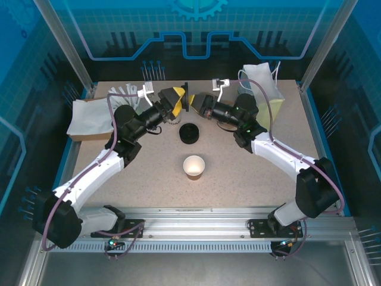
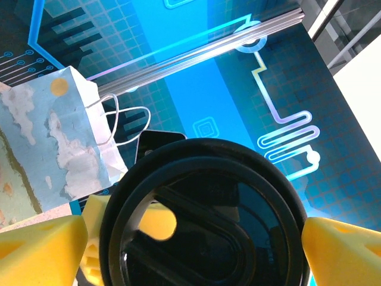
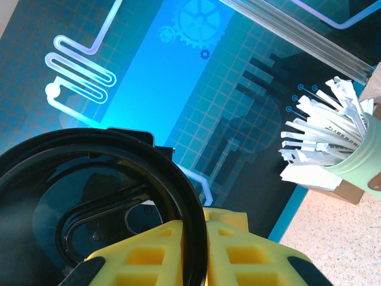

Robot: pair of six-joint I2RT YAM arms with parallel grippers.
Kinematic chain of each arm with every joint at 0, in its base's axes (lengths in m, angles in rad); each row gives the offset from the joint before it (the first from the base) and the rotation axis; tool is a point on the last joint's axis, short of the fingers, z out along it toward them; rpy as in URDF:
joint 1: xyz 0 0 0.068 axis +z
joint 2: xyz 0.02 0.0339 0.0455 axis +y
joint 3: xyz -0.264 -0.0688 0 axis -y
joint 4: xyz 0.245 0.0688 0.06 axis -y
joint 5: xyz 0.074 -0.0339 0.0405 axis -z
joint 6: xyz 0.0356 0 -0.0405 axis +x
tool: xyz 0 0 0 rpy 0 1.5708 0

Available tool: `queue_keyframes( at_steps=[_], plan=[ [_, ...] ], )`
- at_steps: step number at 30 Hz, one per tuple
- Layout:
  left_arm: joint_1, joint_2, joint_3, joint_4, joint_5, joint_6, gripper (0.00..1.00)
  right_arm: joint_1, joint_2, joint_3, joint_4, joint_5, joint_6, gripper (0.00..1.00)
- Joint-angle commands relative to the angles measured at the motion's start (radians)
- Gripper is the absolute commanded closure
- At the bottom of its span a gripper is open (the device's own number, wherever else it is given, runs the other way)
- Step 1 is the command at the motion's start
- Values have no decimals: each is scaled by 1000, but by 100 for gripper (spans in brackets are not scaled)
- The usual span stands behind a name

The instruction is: Pack the takeout coffee

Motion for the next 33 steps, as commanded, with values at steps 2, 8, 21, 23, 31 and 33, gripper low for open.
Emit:
queue_keyframes(
  at_steps=[2, 8, 21, 23, 31, 33],
  plan=[
    [2, 1, 33, 57, 27, -21, 10, 16, 13, 14, 41, -10, 9, 84],
    [2, 6, 18, 70, 22, -30, 20, 18, 16, 21, 36, -5, 6, 84],
    [3, 2, -18, 68, -11, -10, 34, -1, -4, 21, -30, 4, -33, 65],
    [4, -11, -40, 37, -25, 29, 34, -23, -34, -1, -82, 12, -73, 54],
    [-82, -165, -131, -478, -261, 517, 37, -75, -311, -74, -763, 292, -594, 35],
    [-153, -181, -134, -600, -350, 652, 36, -89, -361, -94, -884, 358, -689, 33]
  ],
)
